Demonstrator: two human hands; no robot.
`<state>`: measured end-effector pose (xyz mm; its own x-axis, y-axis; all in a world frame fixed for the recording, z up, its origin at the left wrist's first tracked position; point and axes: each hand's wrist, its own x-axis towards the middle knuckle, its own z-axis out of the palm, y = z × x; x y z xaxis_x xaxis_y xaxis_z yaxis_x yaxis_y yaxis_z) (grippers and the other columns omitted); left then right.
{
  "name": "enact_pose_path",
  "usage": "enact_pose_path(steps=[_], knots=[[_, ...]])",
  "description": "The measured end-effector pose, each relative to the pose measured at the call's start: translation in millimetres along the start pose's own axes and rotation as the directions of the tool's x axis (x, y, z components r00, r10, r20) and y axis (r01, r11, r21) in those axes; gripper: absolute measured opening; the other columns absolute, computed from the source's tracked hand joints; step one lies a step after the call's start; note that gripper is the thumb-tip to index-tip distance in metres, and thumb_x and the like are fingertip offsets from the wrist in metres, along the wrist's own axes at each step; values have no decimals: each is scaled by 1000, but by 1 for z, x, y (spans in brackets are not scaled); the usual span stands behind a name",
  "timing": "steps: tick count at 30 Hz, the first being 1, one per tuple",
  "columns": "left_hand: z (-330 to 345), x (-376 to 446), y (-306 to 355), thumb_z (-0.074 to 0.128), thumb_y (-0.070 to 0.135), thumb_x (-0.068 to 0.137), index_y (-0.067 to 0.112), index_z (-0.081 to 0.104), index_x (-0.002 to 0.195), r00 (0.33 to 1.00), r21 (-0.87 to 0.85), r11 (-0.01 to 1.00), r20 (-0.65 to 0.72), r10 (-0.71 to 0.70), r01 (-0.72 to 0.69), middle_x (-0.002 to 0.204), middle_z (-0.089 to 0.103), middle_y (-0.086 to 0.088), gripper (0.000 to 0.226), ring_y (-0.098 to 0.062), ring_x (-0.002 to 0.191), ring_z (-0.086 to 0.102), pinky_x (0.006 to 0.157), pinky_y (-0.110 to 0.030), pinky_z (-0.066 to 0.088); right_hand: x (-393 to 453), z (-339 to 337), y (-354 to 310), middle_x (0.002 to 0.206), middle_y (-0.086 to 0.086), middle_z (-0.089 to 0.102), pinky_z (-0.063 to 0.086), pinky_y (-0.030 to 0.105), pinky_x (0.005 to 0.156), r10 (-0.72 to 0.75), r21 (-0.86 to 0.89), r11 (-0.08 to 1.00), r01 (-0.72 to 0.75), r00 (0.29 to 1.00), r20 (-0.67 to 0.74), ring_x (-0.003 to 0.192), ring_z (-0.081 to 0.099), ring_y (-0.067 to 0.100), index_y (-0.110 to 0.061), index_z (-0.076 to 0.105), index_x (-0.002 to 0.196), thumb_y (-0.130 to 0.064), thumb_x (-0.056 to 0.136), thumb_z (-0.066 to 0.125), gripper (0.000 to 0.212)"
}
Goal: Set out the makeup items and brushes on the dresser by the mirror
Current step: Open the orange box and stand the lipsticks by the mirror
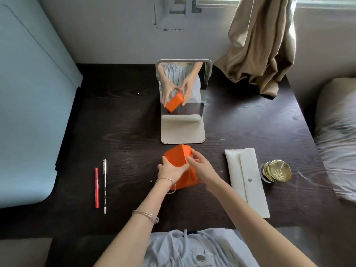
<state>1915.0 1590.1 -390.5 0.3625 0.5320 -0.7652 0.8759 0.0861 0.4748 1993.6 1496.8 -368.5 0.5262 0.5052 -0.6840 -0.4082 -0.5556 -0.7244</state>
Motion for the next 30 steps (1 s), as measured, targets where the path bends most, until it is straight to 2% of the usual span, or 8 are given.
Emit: enact_pose_path(steps=[3,5,7,12,16,19,27,30], knots=[[-11,-1,-11,75,49,60,25,13,149,983,-436,898,183,23,61,140,45,-7,111,-25,122,49,103,-45,41,-2,14,-6,138,-9,40,40,41,105,2,115,993,-14,995,105,125,44,17,-36,18,148,-37,96,48,60],[-20,-4,-20,77,32,57,28,20,148,945,-539,833,320,63,127,130,55,-7,108,-23,114,55,94,-43,48,-5,16,-6,129,-3,54,51,42,89,66,188,976,-108,974,215,113,57,21,-34,33,141,-38,95,49,49],[-28,-1,-27,76,25,61,29,20,148,917,-552,824,382,115,126,126,57,-4,104,-23,114,55,88,-41,50,-5,17,-1,116,-2,61,54,40,82,106,169,973,-160,951,289,103,62,18,-34,43,129,-42,92,51,38],[-30,-2,-31,74,20,77,38,-6,147,908,-504,855,405,108,123,138,45,-5,108,-24,119,52,88,-44,50,3,26,3,119,-1,61,49,43,96,72,140,981,-135,920,384,110,60,20,-36,46,125,-45,82,59,45],[-35,3,-40,70,19,81,42,1,146,897,-519,848,420,139,112,140,44,-9,98,-27,117,54,88,-45,51,9,28,8,126,-3,60,45,51,101,98,31,992,-120,915,391,113,61,22,-46,39,133,-56,72,69,69],[-42,5,-45,69,16,81,46,11,144,872,-509,858,449,197,68,133,50,-9,91,-28,114,57,88,-46,51,10,31,17,127,-4,56,46,50,99,68,26,996,-82,932,356,113,59,22,-49,31,138,-54,76,65,71],[-47,9,-48,80,28,59,53,10,141,832,-481,877,494,254,18,137,42,-8,110,-28,116,54,95,-51,48,5,35,25,126,1,56,50,36,87,12,89,995,-44,942,336,112,58,19,-43,26,143,-48,75,65,78],[-51,12,-50,80,34,54,55,10,140,800,-453,891,535,270,3,140,40,-8,113,-29,120,52,93,-49,49,6,35,28,126,4,56,51,41,90,16,105,993,-52,948,319,113,58,22,-43,30,142,-49,73,67,79]])
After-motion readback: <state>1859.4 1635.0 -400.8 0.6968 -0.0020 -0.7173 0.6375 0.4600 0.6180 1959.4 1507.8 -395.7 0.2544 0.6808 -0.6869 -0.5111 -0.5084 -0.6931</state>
